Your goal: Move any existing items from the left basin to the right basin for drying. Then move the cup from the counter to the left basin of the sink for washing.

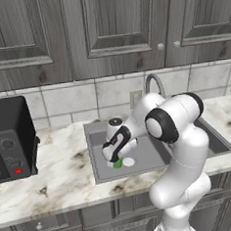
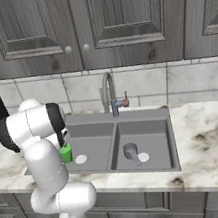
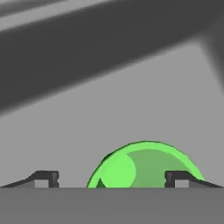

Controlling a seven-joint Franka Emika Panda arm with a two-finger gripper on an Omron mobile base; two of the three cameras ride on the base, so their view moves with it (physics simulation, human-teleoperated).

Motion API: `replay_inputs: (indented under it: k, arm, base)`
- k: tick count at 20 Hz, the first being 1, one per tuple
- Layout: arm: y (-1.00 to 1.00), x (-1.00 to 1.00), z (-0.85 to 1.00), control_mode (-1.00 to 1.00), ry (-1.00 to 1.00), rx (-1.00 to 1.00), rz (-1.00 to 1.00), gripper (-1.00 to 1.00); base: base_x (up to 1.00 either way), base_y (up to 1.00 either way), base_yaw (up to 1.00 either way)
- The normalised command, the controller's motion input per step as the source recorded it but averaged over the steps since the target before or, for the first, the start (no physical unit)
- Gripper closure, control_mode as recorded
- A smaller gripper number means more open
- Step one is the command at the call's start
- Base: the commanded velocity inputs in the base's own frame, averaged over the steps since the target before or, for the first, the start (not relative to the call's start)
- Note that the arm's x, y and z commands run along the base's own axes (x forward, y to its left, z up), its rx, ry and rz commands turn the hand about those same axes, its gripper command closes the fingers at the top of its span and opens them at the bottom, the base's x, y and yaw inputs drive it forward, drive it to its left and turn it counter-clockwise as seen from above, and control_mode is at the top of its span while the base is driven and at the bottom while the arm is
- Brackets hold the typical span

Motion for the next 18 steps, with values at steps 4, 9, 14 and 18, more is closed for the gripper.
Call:
replay_inputs:
  k: [4, 9, 14, 18]
  arm:
    - [-0.04, -0.3, 0.33, -1.0, -0.05, 0.0, 0.0, -1.0]
    - [-0.01, -0.07, 0.55, -1.0, -0.01, 0.0, -0.01, -1.0]
    - [-0.03, -0.03, 0.52, -1.0, 0.0, 0.0, 0.0, -1.0]
    - [-0.01, -0.13, 0.45, -1.0, 0.0, 0.0, 0.0, -1.0]
  base:
    - [0.0, 0.0, 0.0]
    - [0.0, 0.0, 0.0]
    - [0.0, 0.0, 0.0]
    - [0.0, 0.0, 0.0]
